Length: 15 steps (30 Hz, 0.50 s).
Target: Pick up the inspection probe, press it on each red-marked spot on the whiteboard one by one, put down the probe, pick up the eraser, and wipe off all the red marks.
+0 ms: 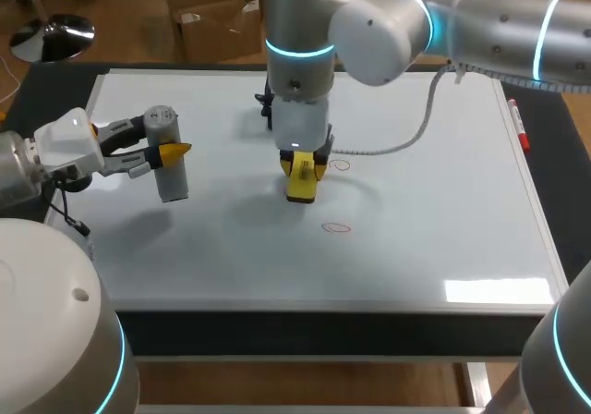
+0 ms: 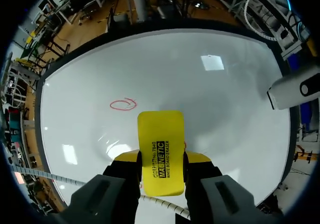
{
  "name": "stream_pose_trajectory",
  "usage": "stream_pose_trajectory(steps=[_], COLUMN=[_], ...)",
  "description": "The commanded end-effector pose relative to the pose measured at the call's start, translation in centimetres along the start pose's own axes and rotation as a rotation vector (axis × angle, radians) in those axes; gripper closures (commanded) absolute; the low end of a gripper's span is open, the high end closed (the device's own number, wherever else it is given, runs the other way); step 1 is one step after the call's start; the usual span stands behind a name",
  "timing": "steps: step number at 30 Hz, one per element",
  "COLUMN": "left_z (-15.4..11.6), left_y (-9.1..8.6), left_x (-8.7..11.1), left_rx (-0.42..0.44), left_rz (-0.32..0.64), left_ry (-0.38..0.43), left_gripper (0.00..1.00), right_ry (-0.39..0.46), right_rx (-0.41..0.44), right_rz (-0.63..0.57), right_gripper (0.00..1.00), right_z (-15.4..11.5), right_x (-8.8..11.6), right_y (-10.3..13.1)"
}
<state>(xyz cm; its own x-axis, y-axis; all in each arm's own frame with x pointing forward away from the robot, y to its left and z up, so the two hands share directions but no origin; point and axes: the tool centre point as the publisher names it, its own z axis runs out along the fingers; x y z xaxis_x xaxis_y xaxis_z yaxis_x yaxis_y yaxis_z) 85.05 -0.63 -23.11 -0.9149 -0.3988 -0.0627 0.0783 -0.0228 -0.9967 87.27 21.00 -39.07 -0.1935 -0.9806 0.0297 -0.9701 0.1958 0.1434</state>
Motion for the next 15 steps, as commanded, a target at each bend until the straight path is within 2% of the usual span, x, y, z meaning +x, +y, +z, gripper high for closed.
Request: stream_pose_trajectory(steps=[1, 10, 15], left_z=[0.0, 0.0, 0.0], left_y=[-0.1, -0.1, -0.1], left_x=[0.0, 0.0, 0.0], left_rx=[0.001, 0.001, 0.001], left_rz=[0.0, 0.0, 0.0], left_ry=[-0.001, -0.001, -0.001], left_gripper=[1.0, 1.0, 1.0], right_ry=[0.019, 0.025, 0.019], right_rx=[-0.024, -0.048, -0.042], right_rz=[-0.034, -0.11, -0.125], right_gripper=[1.0, 1.0, 1.0], right_z=[1.1, 2.6, 2.9], right_x=[-2.1, -5.1, -5.7], right_y=[-0.4, -0.6, -0.7])
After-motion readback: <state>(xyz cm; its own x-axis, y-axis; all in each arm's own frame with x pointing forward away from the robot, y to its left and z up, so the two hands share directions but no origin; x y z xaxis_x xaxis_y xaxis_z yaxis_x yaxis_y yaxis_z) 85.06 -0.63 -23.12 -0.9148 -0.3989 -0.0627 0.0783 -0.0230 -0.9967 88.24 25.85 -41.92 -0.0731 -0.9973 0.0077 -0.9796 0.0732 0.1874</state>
